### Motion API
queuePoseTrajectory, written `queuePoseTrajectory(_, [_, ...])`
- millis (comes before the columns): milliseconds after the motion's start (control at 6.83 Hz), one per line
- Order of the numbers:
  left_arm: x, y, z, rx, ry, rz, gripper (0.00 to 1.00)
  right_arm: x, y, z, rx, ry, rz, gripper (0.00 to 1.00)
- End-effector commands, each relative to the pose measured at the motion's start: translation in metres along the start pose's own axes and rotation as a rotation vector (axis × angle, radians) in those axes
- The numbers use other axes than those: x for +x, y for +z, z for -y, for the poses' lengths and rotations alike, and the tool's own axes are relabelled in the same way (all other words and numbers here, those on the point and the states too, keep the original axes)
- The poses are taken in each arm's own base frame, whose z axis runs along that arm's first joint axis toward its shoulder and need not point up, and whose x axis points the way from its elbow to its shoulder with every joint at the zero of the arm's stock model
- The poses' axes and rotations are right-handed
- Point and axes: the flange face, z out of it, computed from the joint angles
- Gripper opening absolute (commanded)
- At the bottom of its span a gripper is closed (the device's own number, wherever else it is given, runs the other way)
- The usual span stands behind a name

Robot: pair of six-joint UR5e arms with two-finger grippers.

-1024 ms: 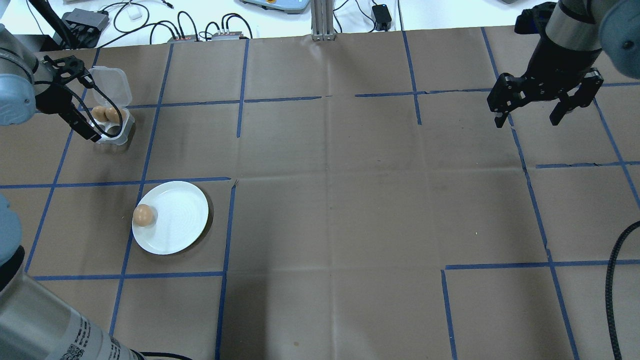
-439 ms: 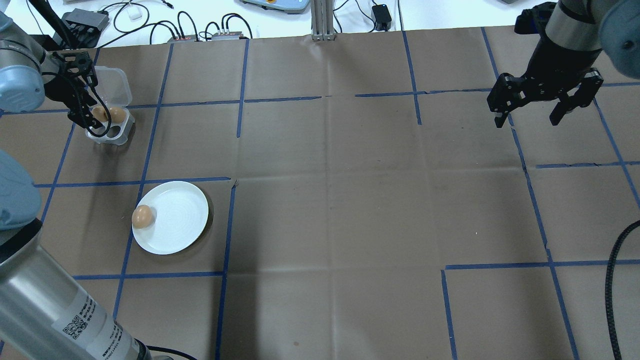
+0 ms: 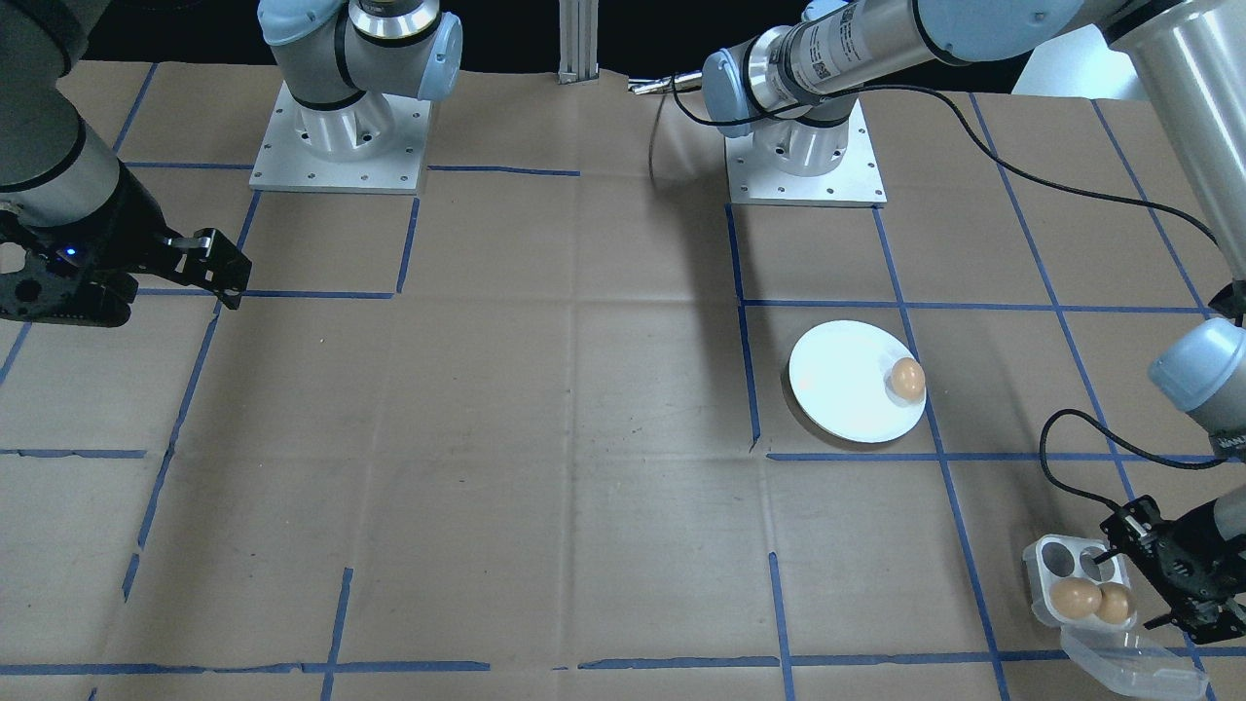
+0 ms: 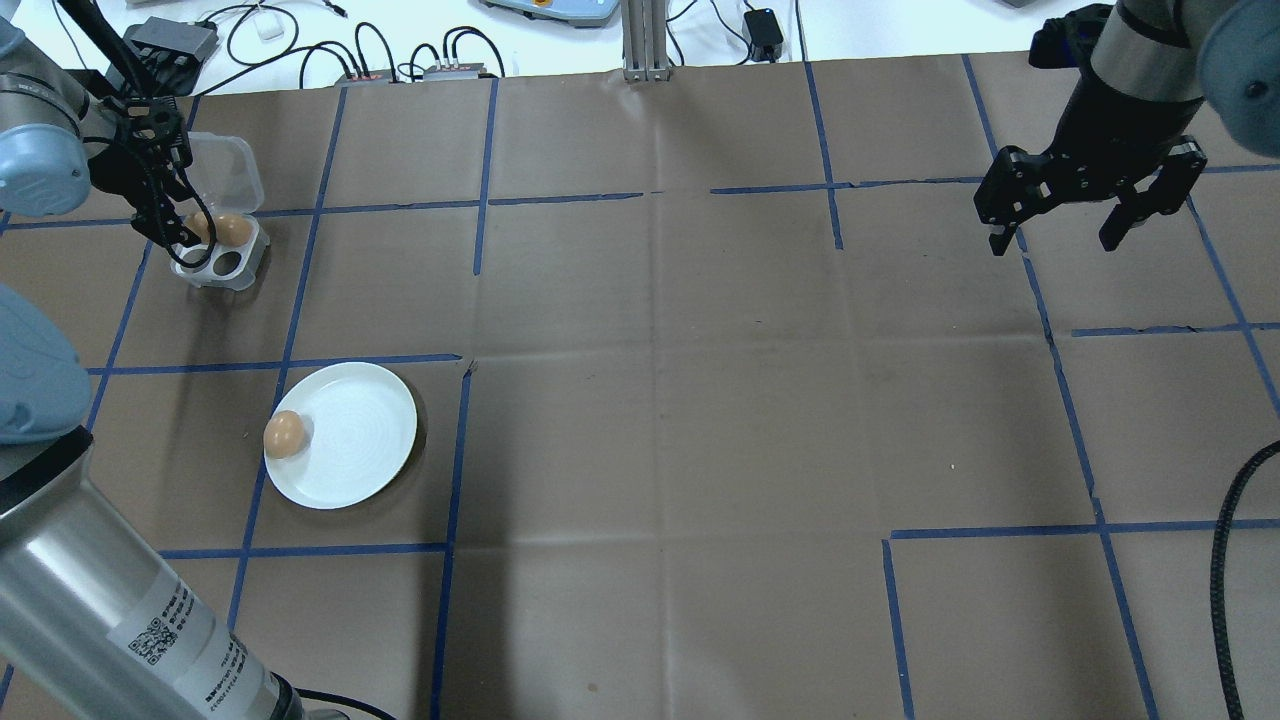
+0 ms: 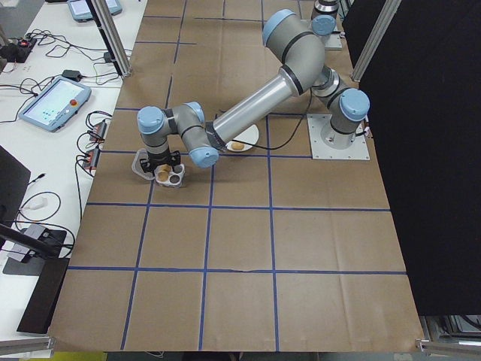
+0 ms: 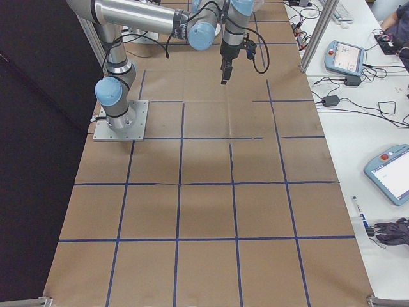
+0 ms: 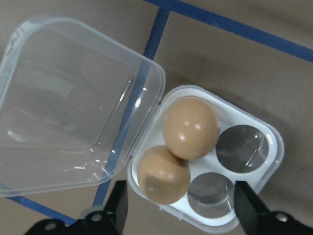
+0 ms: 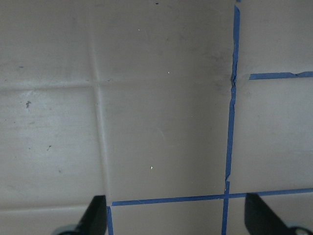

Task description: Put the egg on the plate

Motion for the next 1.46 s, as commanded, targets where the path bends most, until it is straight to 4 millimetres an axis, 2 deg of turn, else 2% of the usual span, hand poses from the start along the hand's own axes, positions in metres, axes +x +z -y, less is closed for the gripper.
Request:
queuePoseTrajectory(0, [-0.003,0.010,-0.003,0.003,-0.001,-0.009,0.79,0.000,0.000,0.000,0.000,0.000,0.000,1.00])
queuePoseTrajectory(146, [-0.003,0.019,-0.003,0.012,-0.003,-0.020,0.79,0.000,0.000,0.000,0.000,0.000,0.000,1.00])
queuePoseTrajectory(293, [-0.006,0.017,-0.001,0.031,-0.002,-0.010,0.71,0.000,0.000,0.000,0.000,0.000,0.000,1.00])
queuePoseTrajectory(732, [-0.006,0.019,-0.002,0.028,-0.004,-0.013,0.73,0.000,0.000,0.000,0.000,0.000,0.000,1.00])
queuePoseTrajectory(1024, [-0.007,0.028,-0.002,0.031,-0.005,-0.023,0.73,0.000,0.000,0.000,0.000,0.000,0.000,1.00])
queuePoseTrajectory(1171, [-0.007,0.029,0.000,0.033,-0.003,-0.025,0.67,0.000,0.000,0.000,0.000,0.000,0.000,1.00])
queuePoseTrajectory(1317, [-0.006,0.024,0.000,0.025,-0.007,-0.020,0.48,0.000,0.000,0.000,0.000,0.000,0.000,1.00])
